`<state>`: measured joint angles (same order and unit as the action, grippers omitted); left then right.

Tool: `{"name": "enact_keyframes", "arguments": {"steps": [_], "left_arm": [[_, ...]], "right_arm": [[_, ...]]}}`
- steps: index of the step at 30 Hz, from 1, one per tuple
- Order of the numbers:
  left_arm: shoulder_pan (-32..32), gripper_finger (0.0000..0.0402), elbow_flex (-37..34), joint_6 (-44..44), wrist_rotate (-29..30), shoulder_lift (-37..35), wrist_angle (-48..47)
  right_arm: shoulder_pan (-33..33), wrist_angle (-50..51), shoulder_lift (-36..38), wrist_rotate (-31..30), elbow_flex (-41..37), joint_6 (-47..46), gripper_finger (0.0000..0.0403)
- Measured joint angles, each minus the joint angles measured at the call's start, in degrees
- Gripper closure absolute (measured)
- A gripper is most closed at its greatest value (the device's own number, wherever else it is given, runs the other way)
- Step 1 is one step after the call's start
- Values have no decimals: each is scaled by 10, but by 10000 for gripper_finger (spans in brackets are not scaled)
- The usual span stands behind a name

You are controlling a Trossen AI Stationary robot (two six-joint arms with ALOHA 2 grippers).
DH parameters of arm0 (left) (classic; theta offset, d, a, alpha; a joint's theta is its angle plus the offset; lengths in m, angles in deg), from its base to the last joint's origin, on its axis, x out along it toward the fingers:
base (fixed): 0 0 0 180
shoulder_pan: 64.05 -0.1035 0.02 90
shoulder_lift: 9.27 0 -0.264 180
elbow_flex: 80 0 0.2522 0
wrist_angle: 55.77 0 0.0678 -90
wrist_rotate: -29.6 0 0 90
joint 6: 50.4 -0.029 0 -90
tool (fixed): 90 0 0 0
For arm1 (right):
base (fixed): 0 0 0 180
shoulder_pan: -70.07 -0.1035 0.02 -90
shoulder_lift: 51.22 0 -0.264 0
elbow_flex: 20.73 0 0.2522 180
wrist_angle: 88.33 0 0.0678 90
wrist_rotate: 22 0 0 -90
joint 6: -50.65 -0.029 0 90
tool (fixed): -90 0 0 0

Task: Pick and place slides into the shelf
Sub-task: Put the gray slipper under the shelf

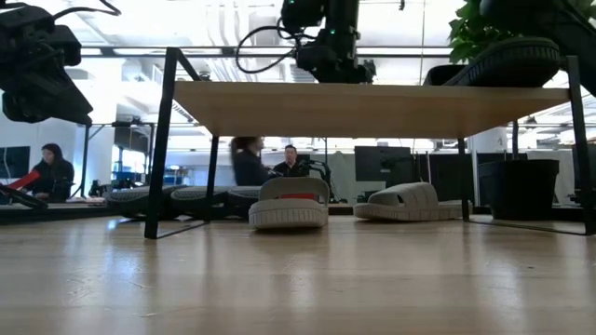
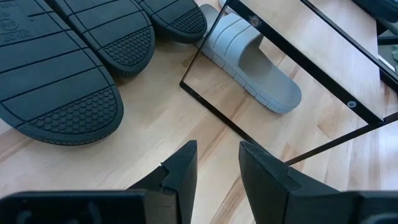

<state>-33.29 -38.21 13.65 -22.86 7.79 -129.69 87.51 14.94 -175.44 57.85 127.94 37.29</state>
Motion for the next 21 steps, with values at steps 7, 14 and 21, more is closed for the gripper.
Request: {"name": "enact_keyframes", "arguments": {"steps": [7, 14, 21], "left_arm": [[0, 297, 0, -4, 6, -2, -7], [0, 297, -2, 42, 18, -4, -9], [0, 297, -3, 64, -43, -7, -9]], "right_arm": [[25, -47, 3, -2, -4, -64, 226], [34, -132, 3, 1, -5, -103, 225], [86, -38, -41, 2, -8, -209, 228]]}}
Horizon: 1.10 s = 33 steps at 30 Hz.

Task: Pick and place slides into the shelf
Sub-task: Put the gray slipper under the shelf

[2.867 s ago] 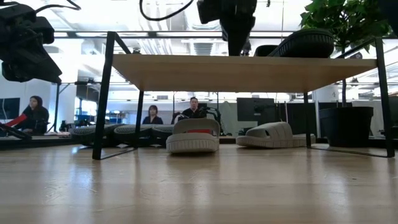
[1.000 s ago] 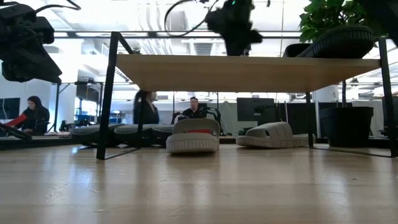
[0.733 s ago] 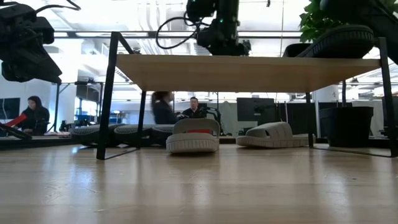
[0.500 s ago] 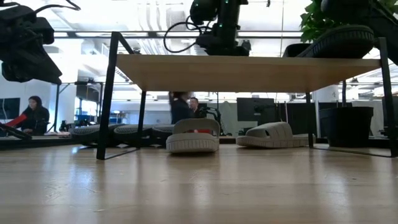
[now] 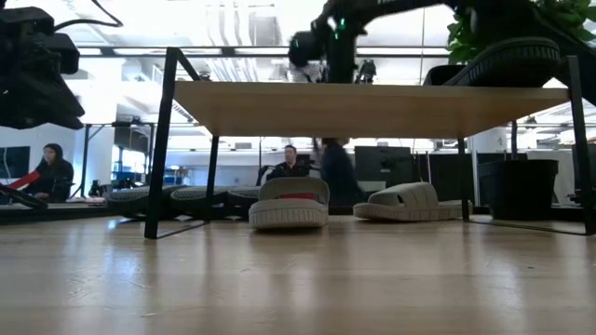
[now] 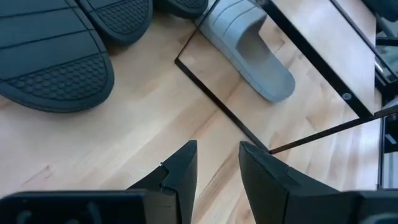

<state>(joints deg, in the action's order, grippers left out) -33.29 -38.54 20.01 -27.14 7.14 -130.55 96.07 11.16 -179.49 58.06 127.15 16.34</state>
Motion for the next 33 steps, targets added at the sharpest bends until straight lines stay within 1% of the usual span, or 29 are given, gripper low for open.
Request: {"name": "enact_keyframes", "arguments": {"steps": [2, 3, 6, 7, 11, 14, 18, 23, 28, 33], "left_arm": [[0, 297, 0, -2, 0, 0, 1], [0, 297, 0, -2, -1, 0, 1], [0, 297, 0, -2, -3, 0, 1], [0, 297, 0, -2, -4, 0, 1], [0, 297, 0, 18, -11, 0, -2], [0, 297, 0, 24, -15, 0, -4], [0, 297, 0, 25, -17, -1, -4], [0, 297, 0, 26, -17, -1, -5], [0, 297, 0, 26, -18, -1, -5], [0, 297, 0, 26, -19, -1, -5]], "right_arm": [[13, 45, -18, 17, 0, -12, 230], [18, 48, -29, 27, -1, -12, 231], [27, 38, -52, 89, -10, -2, 231], [28, 30, -60, 101, -10, -1, 231], [33, 43, -89, 107, -15, 9, 232], [38, 44, -100, 116, -32, -2, 232], [42, 43, -93, 64, -57, -23, 232], [62, 43, -88, 53, -84, -27, 232], [91, 43, -84, 61, -118, -30, 232], [117, 43, -61, 113, -150, -27, 232]]}}
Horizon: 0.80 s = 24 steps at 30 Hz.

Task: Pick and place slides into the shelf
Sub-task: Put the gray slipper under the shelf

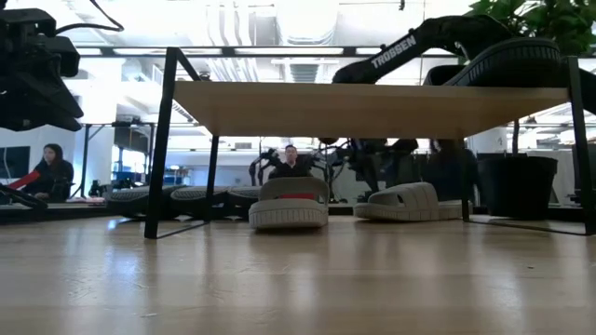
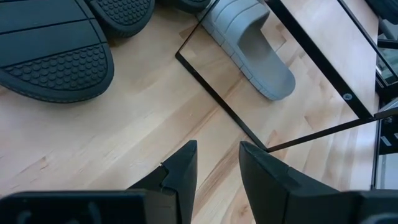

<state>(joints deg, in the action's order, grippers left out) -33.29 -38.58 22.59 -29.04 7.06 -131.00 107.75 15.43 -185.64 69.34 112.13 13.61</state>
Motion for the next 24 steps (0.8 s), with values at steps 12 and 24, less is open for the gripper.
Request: {"name": "enact_keyframes", "arguments": {"steps": [12, 24], "left_arm": [[0, 297, 0, 2, 3, 0, 0], [0, 297, 0, 2, 3, 0, 0]], "right_arm": [[10, 0, 12, 44, -23, 16, 232], [10, 0, 13, 87, -52, 36, 232]]}}
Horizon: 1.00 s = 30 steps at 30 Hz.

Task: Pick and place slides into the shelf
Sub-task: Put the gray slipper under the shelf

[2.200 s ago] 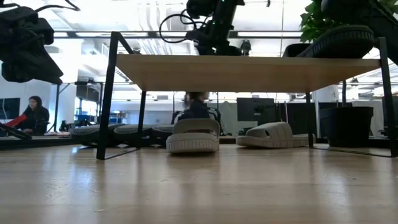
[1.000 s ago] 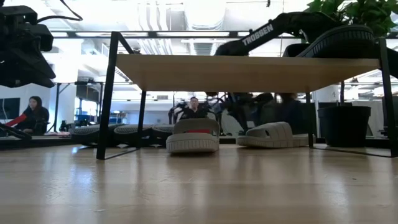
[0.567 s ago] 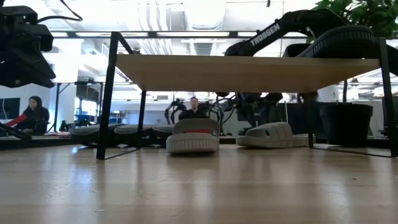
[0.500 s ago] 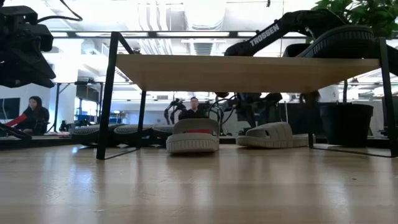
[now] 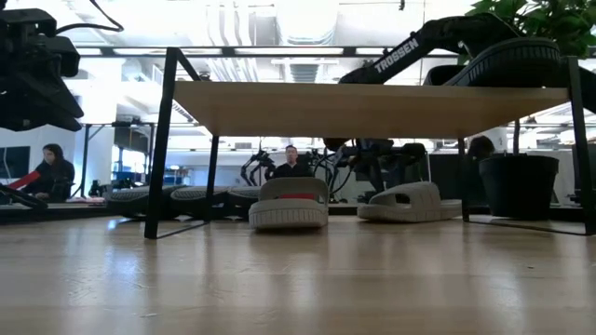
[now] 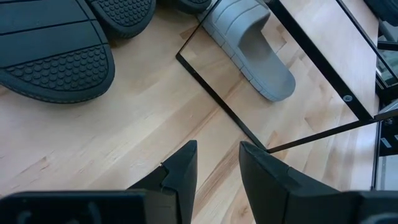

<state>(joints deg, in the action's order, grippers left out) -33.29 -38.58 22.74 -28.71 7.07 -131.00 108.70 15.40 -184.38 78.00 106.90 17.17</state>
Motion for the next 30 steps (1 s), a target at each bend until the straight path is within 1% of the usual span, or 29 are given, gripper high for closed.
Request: {"name": "enact_keyframes", "arguments": {"steps": [9, 13, 16, 20, 25, 27, 30], "left_arm": [[0, 297, 0, 0, 0, 1, 0], [0, 297, 0, 0, 0, 1, 0], [0, 297, 0, 0, 0, 1, 0], [0, 297, 0, 0, 1, 1, 0], [0, 297, 0, 0, 1, 1, 0], [0, 297, 0, 0, 1, 1, 0], [0, 297, 0, 0, 1, 1, 0]], "right_arm": [[0, 0, 0, 94, -23, 25, 233], [0, 1, 0, 119, -42, 30, 250], [-1, 0, 0, 120, -52, 40, 276], [-2, 1, 0, 120, -54, 52, 323], [-5, 1, 0, 101, -54, 96, 378], [-8, 1, 0, 89, -54, 105, 389], [-9, -4, 0, 86, -54, 106, 392]]}}
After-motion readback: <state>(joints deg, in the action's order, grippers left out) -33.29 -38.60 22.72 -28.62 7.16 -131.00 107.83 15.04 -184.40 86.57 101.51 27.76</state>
